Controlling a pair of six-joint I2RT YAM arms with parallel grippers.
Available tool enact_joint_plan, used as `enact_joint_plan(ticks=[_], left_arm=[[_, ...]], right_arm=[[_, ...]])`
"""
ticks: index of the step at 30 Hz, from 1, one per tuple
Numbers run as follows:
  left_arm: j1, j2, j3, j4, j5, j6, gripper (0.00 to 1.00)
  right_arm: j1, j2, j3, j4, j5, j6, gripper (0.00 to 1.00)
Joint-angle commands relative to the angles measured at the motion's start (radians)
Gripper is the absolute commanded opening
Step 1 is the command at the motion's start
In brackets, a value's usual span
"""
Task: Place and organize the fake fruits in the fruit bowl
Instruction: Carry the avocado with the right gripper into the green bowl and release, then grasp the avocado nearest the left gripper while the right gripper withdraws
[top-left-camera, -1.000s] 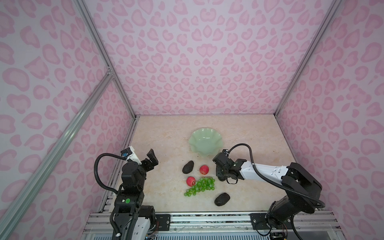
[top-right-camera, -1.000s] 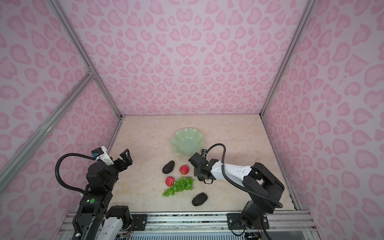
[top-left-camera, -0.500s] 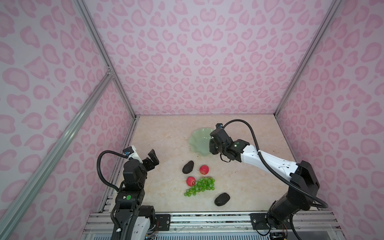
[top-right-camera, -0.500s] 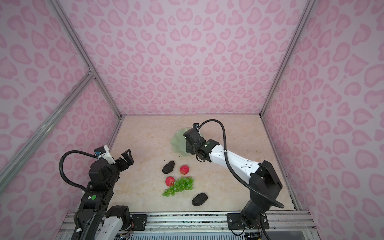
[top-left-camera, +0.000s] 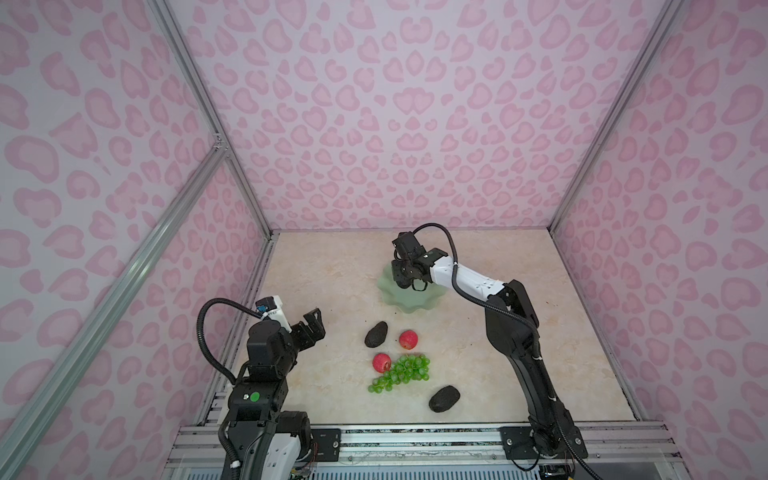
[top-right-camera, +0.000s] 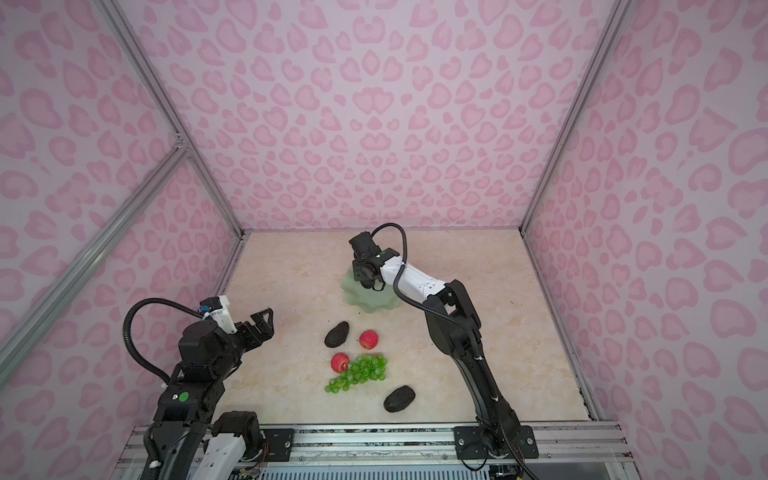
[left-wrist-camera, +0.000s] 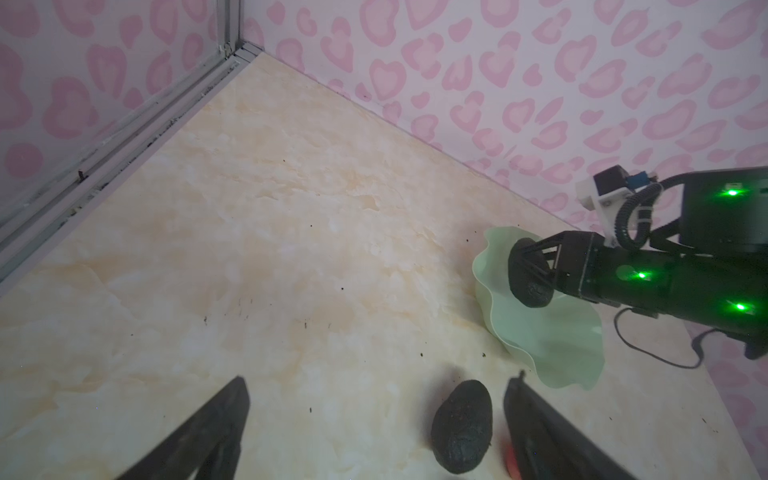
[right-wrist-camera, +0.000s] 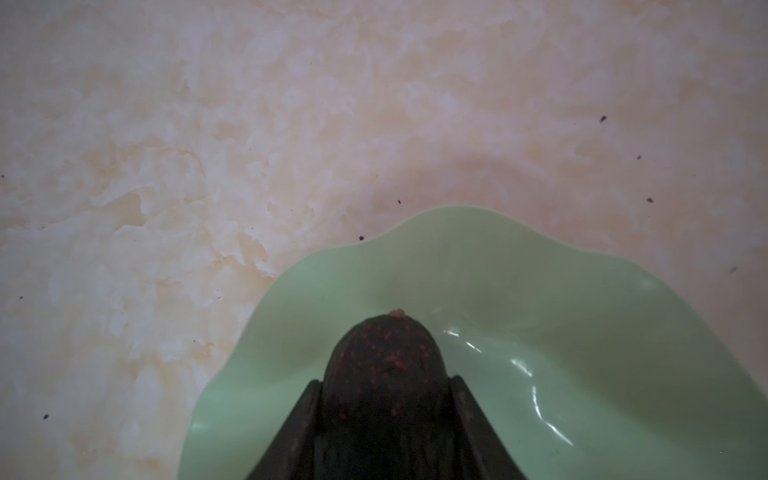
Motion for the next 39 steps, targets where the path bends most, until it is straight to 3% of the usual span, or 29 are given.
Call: enact_joint_plan(ticks=[1, 8, 13, 19, 27, 32, 39], left_arm=[[-0.001, 0.016, 0.016, -0.05, 0.088, -0.015, 0.96], [-0.013, 0.066, 0.008, -0.058, 0.168, -0.027, 0.94], [-0.071, 0.117, 0.01, -0.018, 0.171, -0.056, 0.93], [-0.222, 0.246, 0.027, 0.039, 0.087, -0.025, 0.92], [-0.468, 0.522, 0.135, 0.049, -0.039, 0.108, 0.9], [-0.533, 0.696, 0.195, 0.057, -0.062, 0.148, 0.89], [-0.566, 0.911, 0.274, 0.077, -0.065, 0.173, 0.86]], right_arm=[[0.003, 0.042, 0.023, -0.043, -0.032, -0.016, 0.36], [0.0, 0.091, 0.025, -0.041, -0.047, 0.014, 0.49], [-0.016, 0.046, 0.011, -0.03, -0.073, 0.025, 0.61], [-0.042, -0.175, -0.157, 0.085, -0.078, 0.027, 0.74], [-0.1, -0.559, -0.543, 0.262, -0.103, 0.019, 0.91], [-0.147, -0.733, -0.726, 0.3, -0.136, 0.028, 0.92], [-0.199, -0.864, -0.832, 0.299, -0.131, 0.036, 0.92]])
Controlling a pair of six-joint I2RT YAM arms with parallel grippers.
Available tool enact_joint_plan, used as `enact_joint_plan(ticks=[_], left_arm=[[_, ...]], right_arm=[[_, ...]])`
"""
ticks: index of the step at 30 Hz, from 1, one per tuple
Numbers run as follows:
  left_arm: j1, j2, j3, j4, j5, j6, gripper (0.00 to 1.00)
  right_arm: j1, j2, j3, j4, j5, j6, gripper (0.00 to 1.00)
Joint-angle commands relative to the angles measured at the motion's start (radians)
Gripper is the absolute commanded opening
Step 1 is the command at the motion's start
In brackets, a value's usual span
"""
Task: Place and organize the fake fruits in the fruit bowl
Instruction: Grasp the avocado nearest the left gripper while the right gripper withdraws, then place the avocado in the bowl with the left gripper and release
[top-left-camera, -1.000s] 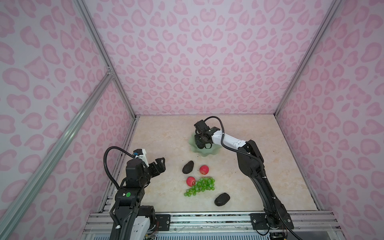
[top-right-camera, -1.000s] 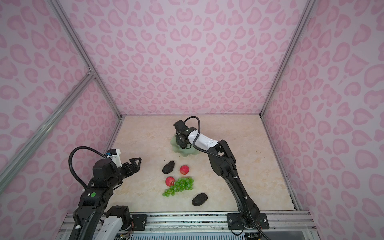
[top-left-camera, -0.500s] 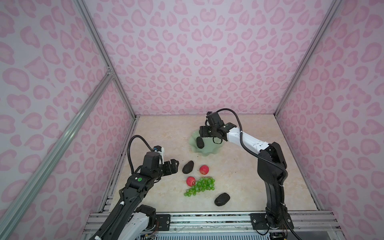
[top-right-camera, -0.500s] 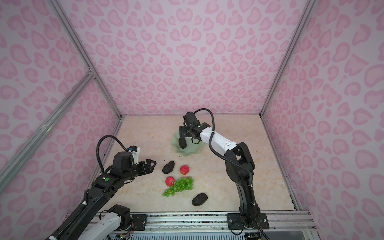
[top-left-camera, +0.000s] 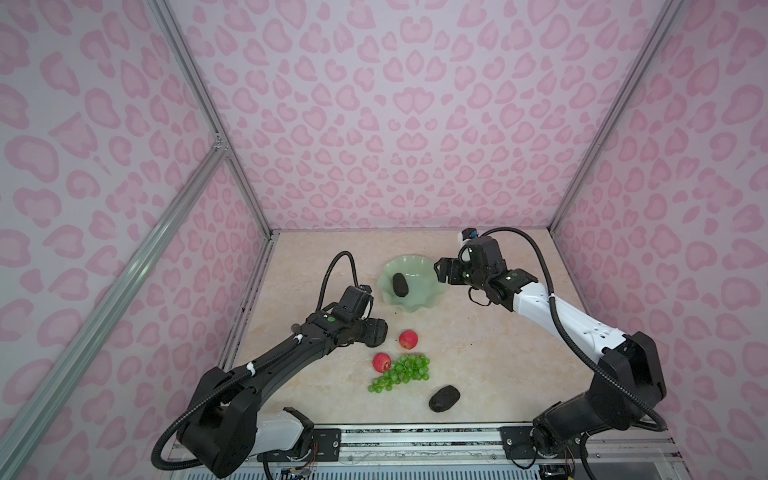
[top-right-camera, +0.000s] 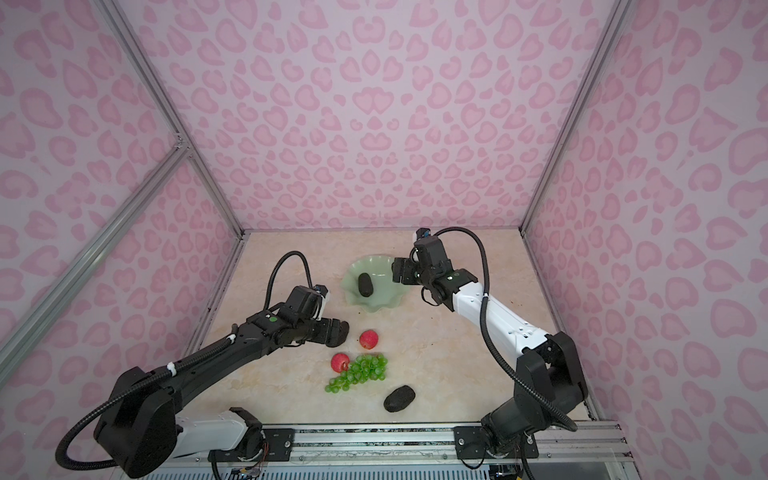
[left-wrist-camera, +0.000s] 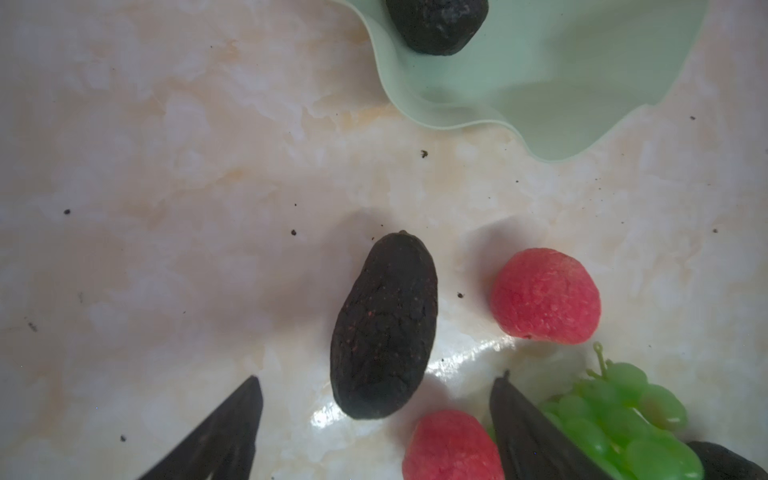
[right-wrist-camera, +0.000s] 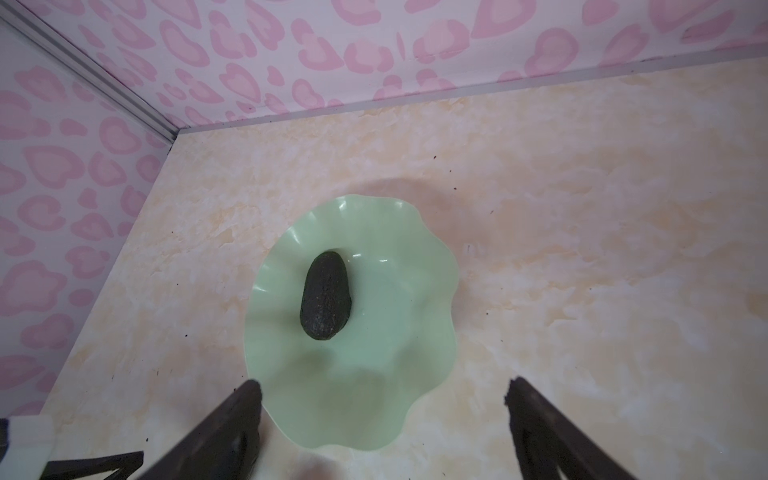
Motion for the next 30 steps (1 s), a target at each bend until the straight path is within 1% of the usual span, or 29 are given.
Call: enact_joint_plan(ticks=[1, 4, 8, 12, 15, 20, 24, 27, 30], left_arm=[[-0.015, 0.078, 0.04, 0.029, 0.0, 0.023, 0.85], [-0.028, 0.161, 0.062, 0.036, -0.007, 0.013, 0.8], [-0.03, 0.246, 0.088, 0.023, -0.029, -0.011, 0.67], [-0.03, 0.245, 0.09, 0.002, -0.062, -0.027, 0.52], [-0.03, 0.2, 0.084, -0.027, -0.076, -0.034, 0.45], [-0.032, 0.04, 0.105, -0.084, -0.067, -0.053, 0.44], [-0.032, -0.036, 0.185, -0.101, -0.039, -0.064, 0.45], [-0.035, -0.005, 0.274, -0.08, -0.012, -0.057, 0.46], [-0.038, 0.099, 0.395, -0.091, -0.018, -0.04, 0.46]], right_arm=[[-0.019, -0.031, -0.027, 0.026, -0.011, 0.013, 0.92], [-0.041, -0.055, -0.047, 0.031, -0.017, 0.017, 0.91], [-0.068, -0.073, -0.068, 0.044, -0.041, 0.025, 0.91], [-0.09, -0.086, -0.085, 0.056, -0.05, 0.029, 0.9], [-0.104, -0.089, -0.097, 0.072, -0.063, 0.038, 0.9], [-0.12, -0.085, -0.117, 0.084, -0.075, 0.045, 0.9], [-0.129, -0.084, -0.133, 0.098, -0.089, 0.054, 0.89], [-0.132, -0.087, -0.139, 0.094, -0.101, 0.057, 0.89], [-0.133, -0.098, -0.146, 0.078, -0.107, 0.054, 0.89]])
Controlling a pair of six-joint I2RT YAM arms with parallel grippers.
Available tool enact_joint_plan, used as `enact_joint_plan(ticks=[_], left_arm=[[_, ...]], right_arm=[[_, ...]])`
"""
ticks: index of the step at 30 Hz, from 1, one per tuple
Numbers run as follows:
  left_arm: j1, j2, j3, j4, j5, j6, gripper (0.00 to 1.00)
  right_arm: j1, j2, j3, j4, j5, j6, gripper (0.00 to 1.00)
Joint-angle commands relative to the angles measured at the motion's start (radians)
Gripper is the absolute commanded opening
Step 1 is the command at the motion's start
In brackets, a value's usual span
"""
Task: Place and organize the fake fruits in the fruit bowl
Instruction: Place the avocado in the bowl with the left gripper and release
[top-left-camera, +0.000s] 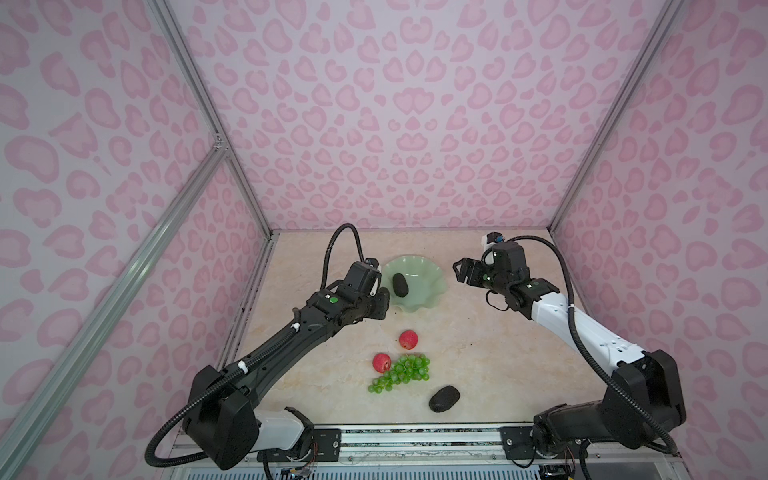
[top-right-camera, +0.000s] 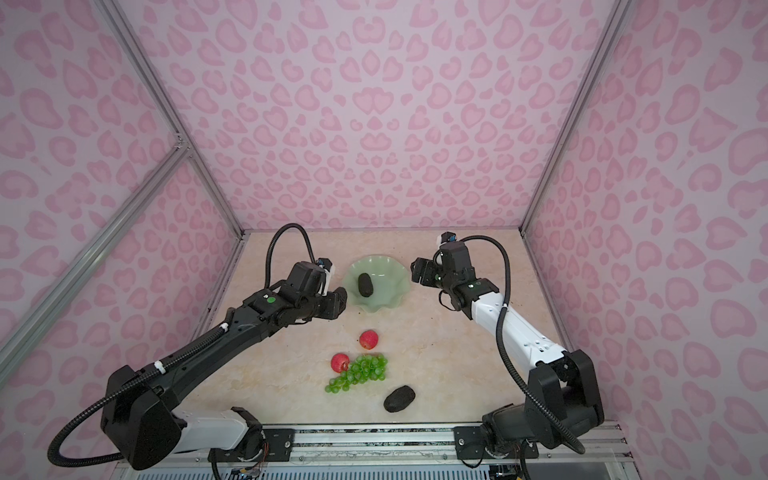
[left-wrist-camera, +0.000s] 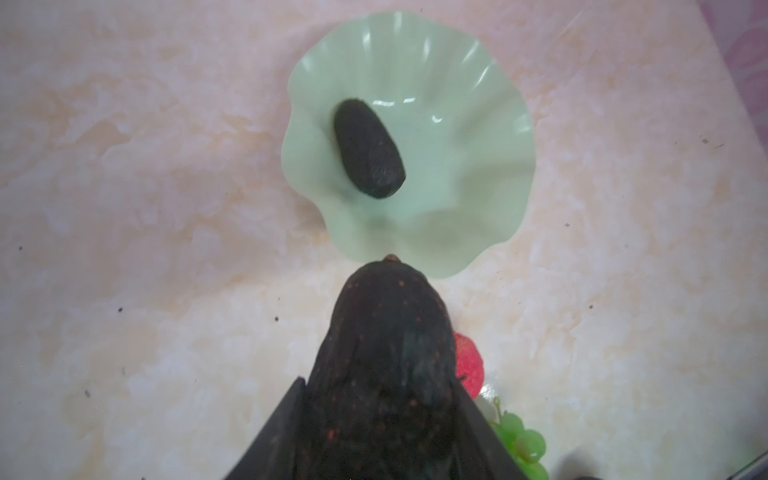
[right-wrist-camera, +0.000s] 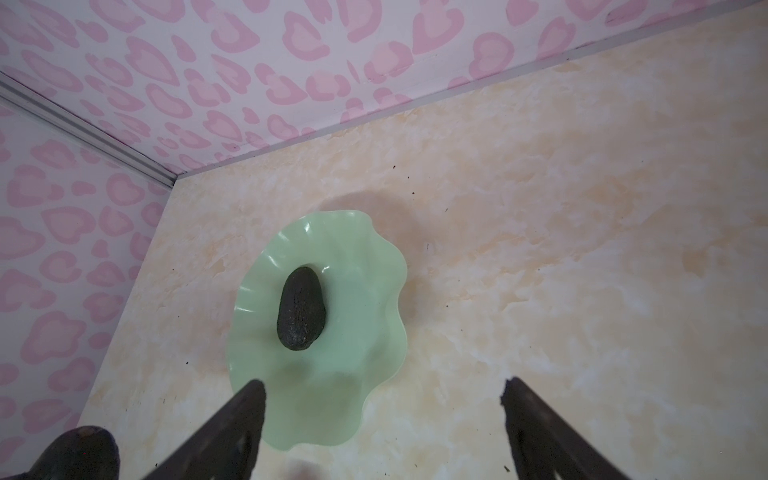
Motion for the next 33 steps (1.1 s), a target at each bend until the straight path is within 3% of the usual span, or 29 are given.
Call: enact_joint_plan(ticks=[1, 15, 25, 33], left_arm=[[-0.004, 0.104, 0.118, 0.001, 0.008, 0.012, 0.46], [-0.043, 0.691, 0.645, -0.009, -0.07, -0.006, 0.49], [-0.056, 0.822, 0.7, -0.016, -0.071, -0.042, 0.54], [-0.055, 0.829, 0.708, -0.03, -0.061, -0.049, 0.66]], right_arm=[[-0.001, -0.017, -0.016, 0.0, -0.017, 0.0, 0.89], [-0.017, -0.124, -0.129, -0.03, -0.045, 0.006, 0.89], [-0.04, -0.128, -0.144, -0.032, -0.069, 0.001, 0.89], [-0.048, -0.125, -0.142, -0.03, -0.072, 0.003, 0.89]])
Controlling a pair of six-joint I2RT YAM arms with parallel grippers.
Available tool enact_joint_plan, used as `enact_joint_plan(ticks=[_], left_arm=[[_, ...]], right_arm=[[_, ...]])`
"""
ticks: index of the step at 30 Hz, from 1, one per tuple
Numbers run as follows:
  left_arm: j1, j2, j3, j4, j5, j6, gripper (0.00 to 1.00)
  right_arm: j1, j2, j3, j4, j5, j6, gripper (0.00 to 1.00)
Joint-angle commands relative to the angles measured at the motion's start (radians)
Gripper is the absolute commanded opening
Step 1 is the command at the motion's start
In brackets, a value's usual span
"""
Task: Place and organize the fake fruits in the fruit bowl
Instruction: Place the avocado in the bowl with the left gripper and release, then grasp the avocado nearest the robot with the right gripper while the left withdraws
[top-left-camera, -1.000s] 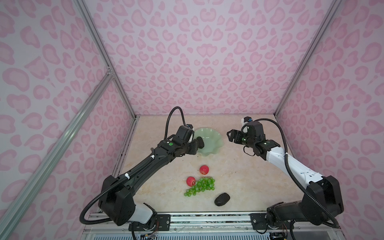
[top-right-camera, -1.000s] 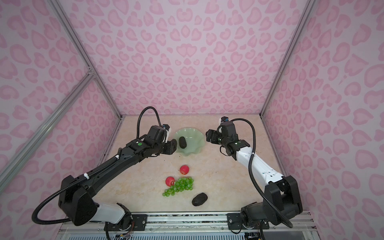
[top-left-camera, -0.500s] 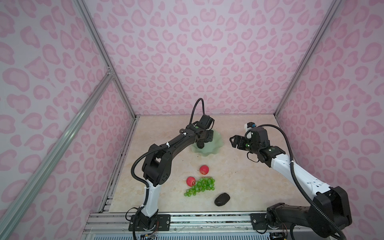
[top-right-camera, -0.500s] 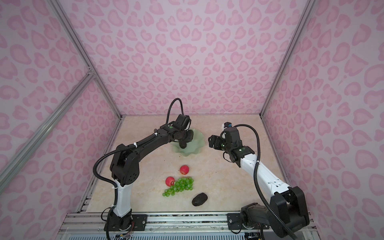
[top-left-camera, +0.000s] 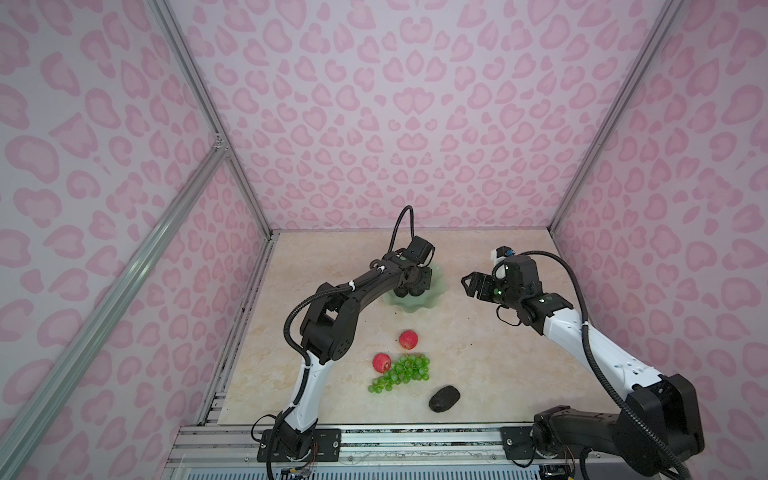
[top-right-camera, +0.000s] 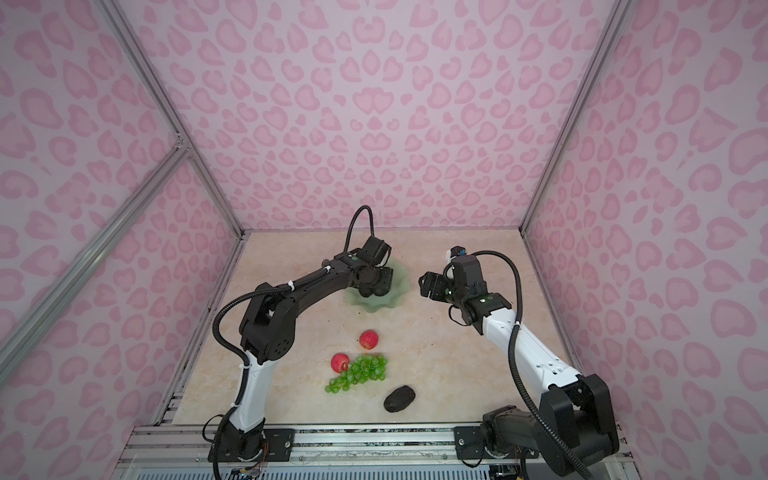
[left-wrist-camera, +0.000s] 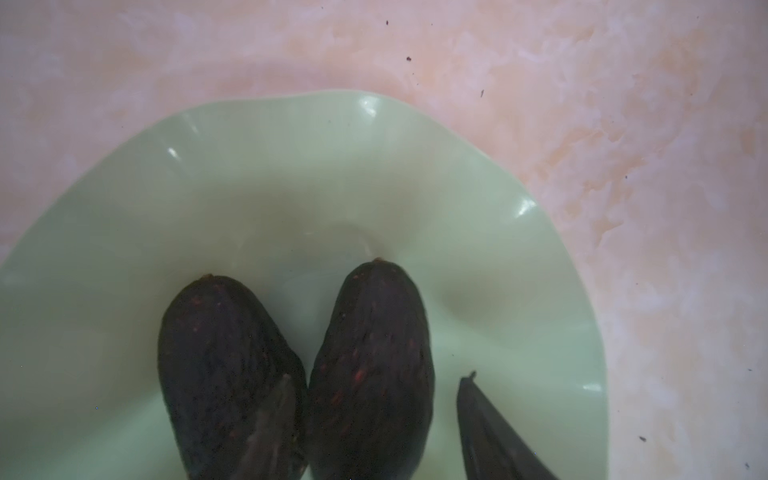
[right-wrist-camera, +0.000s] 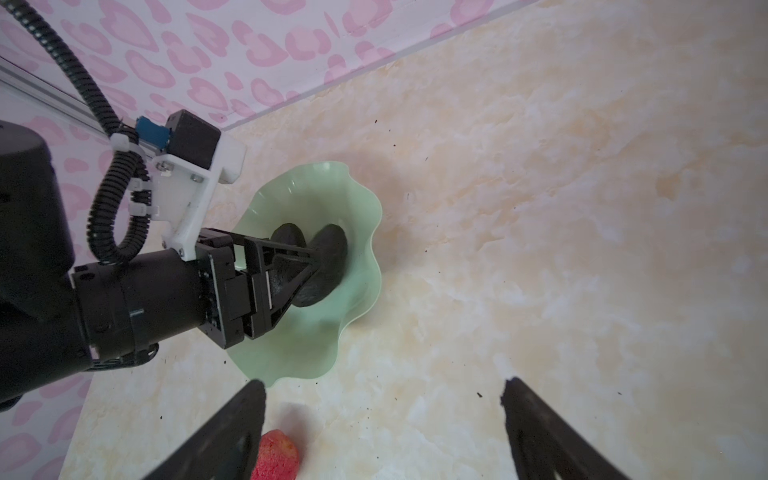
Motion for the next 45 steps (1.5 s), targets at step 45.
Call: enact_joint_plan(ticks=[45], left_arm=[[-0.002, -1.256, -0.962, 0.162, -0.345, -0.09, 0.82]], right_arm=[[0.611, -0.426, -0.312, -0.55, 0.073, 0.478, 0.83]])
